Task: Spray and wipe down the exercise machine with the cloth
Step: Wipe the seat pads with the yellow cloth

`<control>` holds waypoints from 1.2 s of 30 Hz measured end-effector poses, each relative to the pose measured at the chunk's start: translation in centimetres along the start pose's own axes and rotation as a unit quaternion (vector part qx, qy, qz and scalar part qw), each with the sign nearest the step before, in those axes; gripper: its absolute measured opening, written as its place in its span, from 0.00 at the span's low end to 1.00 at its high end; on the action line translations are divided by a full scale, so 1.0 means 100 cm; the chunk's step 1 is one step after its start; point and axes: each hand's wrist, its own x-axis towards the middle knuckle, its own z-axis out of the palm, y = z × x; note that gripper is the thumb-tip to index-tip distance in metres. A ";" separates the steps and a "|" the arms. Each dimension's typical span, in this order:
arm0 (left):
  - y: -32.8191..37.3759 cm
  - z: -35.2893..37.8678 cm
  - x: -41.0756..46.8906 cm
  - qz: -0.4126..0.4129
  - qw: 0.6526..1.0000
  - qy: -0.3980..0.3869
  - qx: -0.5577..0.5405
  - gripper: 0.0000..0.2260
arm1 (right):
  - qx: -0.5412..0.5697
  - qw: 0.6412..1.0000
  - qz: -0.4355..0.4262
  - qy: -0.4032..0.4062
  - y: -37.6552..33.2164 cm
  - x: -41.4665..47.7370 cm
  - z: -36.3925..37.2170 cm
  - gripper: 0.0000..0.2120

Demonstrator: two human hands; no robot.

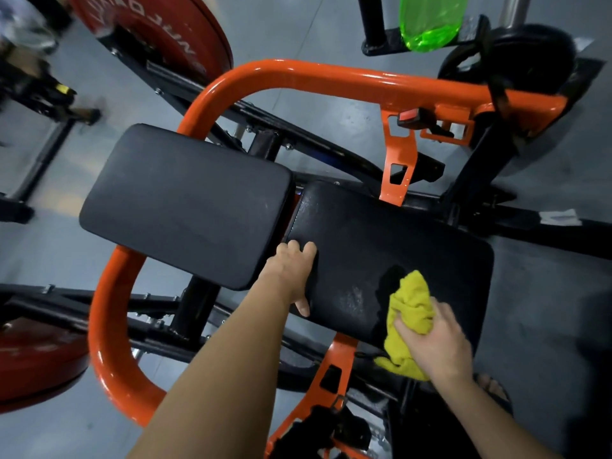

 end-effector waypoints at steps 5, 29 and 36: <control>0.003 -0.001 0.003 -0.014 1.000 0.001 0.013 0.45 | 0.051 0.990 0.130 0.028 0.026 0.008 -0.017 0.24; 0.010 0.004 0.002 -0.040 0.999 0.020 0.006 0.46 | 0.040 0.985 0.166 0.016 0.042 0.029 -0.047 0.23; 0.017 -0.001 0.003 -0.073 0.997 -0.005 0.019 0.45 | 0.058 0.978 0.194 0.039 -0.040 0.025 -0.019 0.29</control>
